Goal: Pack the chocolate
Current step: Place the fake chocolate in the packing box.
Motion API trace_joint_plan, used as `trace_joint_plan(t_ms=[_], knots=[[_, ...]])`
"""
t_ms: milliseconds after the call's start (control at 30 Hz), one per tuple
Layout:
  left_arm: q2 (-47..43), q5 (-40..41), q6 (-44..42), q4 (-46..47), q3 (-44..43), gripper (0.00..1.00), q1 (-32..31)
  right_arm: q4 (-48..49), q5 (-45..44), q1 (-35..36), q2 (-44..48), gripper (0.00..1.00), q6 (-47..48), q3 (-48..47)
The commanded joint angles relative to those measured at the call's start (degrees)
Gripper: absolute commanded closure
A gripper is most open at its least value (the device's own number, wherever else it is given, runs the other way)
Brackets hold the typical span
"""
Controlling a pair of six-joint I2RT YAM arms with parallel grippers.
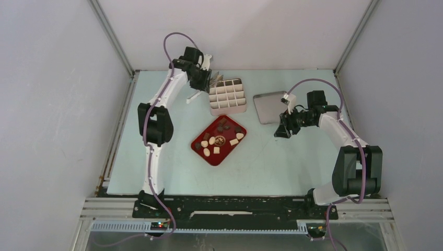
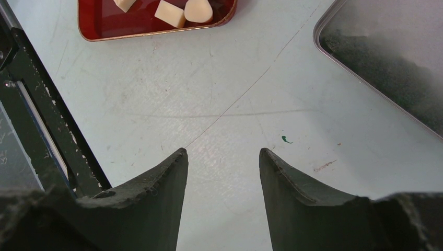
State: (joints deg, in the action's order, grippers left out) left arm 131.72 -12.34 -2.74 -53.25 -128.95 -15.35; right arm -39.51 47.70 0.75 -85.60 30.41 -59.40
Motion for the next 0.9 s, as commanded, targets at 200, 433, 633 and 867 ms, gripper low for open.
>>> trace_joint_plan(t_ms=[200, 433, 633, 867], knots=[[1.2, -0.2, 0.8, 1.4, -5.5, 0.66, 0.1, 0.3, 0.0, -0.2, -0.9, 0.45, 0.4, -0.3], [0.8, -1.3, 0.8, 0.6, -5.0, 0.63, 0.1, 0.4, 0.1, -0.3, -1.4, 0.44, 0.4, -0.3], [0.4, -0.7, 0.6, 0.2, -4.7, 0.56, 0.1, 0.4, 0.3, -0.2, -1.7, 0.44, 0.4, -0.3], [0.2, -1.5, 0.8, 0.1, -4.7, 0.53, 0.0, 0.5, 0.3, -0.3, -2.1, 0.44, 0.2, -0.3]])
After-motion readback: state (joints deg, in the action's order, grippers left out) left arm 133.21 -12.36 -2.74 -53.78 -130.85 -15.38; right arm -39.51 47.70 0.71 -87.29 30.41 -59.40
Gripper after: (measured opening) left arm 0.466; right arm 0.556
